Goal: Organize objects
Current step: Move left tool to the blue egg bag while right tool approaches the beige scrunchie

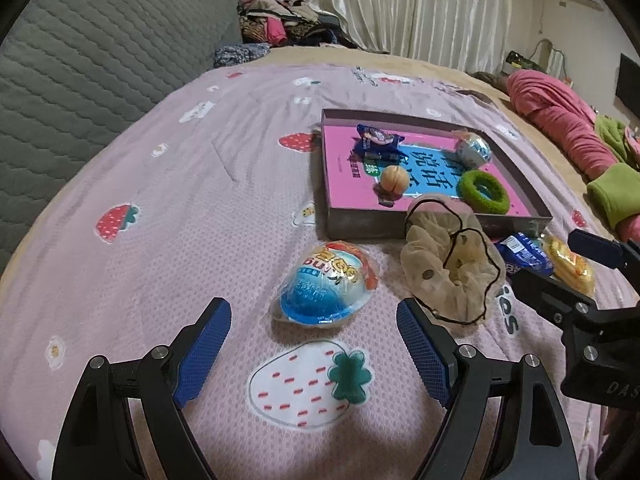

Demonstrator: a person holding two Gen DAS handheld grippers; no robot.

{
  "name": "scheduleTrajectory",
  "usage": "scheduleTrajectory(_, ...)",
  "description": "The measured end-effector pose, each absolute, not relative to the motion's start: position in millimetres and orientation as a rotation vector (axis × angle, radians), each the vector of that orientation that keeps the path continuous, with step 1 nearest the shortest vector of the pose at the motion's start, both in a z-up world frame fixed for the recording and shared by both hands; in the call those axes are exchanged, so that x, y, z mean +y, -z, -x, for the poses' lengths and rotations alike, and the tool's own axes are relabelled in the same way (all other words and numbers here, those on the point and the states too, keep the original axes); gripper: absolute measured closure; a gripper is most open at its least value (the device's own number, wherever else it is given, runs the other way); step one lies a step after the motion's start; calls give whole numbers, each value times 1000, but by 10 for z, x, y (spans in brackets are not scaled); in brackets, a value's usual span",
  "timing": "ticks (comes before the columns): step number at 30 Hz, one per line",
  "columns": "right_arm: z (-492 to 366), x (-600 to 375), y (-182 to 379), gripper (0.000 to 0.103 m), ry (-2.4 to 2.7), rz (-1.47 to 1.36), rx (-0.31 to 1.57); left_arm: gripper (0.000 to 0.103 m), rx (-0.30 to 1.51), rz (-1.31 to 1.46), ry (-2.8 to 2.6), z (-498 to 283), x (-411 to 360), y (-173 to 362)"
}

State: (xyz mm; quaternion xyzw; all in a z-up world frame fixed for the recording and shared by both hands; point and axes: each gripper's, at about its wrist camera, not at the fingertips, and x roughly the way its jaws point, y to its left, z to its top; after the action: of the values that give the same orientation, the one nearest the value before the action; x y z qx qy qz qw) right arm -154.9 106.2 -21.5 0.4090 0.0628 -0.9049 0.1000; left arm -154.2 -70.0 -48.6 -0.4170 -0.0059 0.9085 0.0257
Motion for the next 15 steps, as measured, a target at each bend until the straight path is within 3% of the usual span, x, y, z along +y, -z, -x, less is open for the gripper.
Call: scheduleTrajectory(15, 2122, 941, 566, 11, 2664, -1301, 247, 17, -39, 1318, -2761, 1939, -740, 759)
